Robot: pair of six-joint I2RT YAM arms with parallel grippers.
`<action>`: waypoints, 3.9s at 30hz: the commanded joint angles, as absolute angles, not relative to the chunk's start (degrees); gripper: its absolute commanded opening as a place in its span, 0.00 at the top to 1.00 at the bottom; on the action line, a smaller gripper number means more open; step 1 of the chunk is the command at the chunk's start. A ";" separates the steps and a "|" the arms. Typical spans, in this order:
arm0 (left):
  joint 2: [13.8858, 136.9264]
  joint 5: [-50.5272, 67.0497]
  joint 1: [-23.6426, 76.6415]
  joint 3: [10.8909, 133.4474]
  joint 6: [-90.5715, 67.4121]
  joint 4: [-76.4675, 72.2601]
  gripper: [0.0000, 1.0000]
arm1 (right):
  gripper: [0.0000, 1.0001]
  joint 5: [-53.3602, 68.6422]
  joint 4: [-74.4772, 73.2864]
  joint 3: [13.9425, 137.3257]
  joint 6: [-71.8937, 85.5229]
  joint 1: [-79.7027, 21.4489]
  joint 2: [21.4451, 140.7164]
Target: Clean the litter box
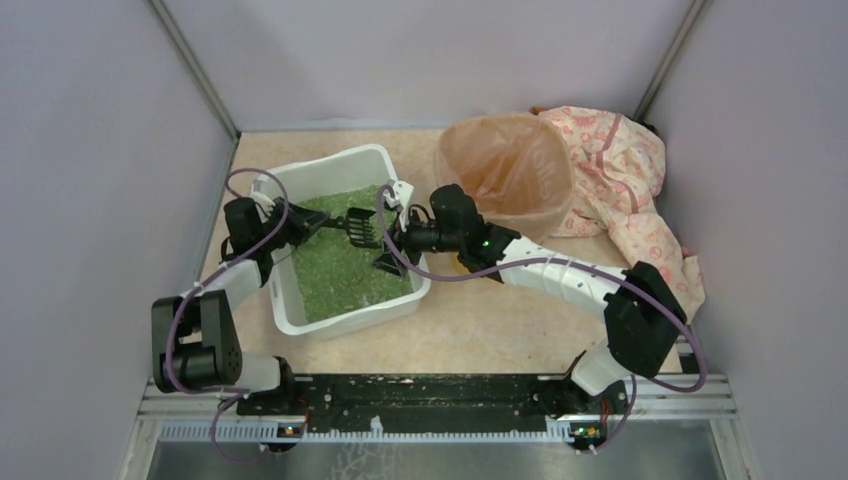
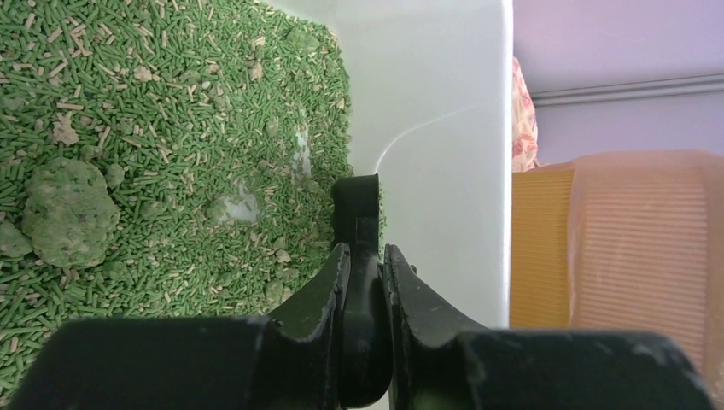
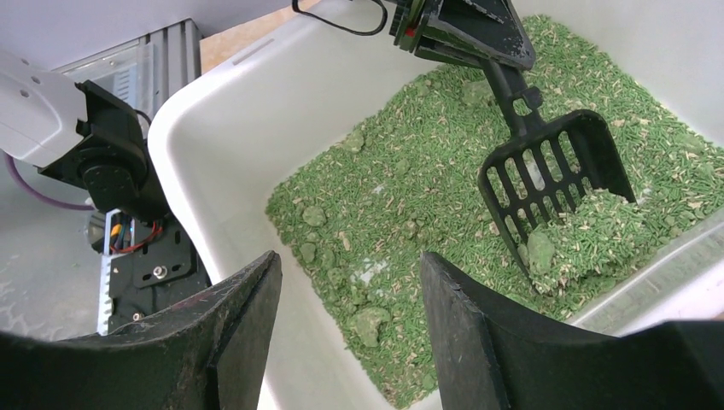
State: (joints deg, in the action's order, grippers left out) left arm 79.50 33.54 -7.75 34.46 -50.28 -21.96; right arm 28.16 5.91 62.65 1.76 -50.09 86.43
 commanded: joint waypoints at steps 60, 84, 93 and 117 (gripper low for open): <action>44.91 56.23 -30.73 22.02 -65.84 -14.34 1.00 | 0.39 28.79 9.34 58.30 4.05 -55.90 80.61; 58.49 52.73 -31.35 41.90 -72.32 -20.62 1.00 | 0.35 38.70 3.84 49.27 -3.70 -59.77 70.87; 65.13 50.23 -27.94 45.64 -73.33 -21.50 1.00 | 0.35 37.53 6.64 38.71 -0.38 -59.85 66.42; 88.66 33.65 4.73 78.23 -73.19 -22.10 1.00 | 0.35 33.74 2.27 34.20 -1.43 -59.99 62.83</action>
State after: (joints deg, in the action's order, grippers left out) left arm 85.62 36.80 0.01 72.44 -74.43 -21.41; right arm 34.70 0.38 34.15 -1.63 -59.59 65.41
